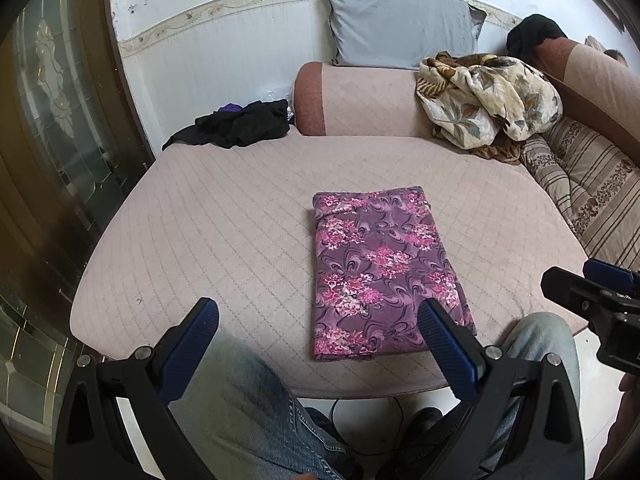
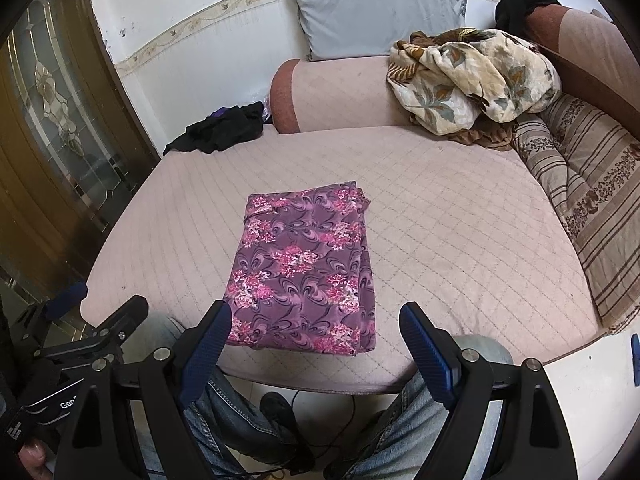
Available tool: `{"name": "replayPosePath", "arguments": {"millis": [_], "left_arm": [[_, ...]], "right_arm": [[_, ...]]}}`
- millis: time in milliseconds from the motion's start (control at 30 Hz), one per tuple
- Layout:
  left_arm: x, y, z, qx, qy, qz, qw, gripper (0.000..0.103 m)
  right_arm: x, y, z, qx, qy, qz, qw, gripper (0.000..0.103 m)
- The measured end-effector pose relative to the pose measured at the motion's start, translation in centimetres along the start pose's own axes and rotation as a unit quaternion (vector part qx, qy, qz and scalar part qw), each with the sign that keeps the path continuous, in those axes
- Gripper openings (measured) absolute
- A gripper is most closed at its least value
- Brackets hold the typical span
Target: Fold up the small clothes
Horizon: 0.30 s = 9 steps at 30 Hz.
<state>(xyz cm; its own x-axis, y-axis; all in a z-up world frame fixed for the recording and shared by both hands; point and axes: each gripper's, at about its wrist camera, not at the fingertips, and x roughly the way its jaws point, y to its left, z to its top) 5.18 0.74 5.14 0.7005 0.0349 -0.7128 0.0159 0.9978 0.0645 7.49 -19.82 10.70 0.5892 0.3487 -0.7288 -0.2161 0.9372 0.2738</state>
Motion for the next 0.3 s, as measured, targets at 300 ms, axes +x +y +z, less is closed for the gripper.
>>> {"name": "replayPosePath", "arguments": {"millis": [300], "left_arm": [[3.7, -0.6, 0.7, 0.012, 0.011, -0.032, 0.9994, 0.099]], "right_arm": [[3.2, -1.6, 0.8, 0.013, 0.025, 0.003, 1.0, 0.089]]}}
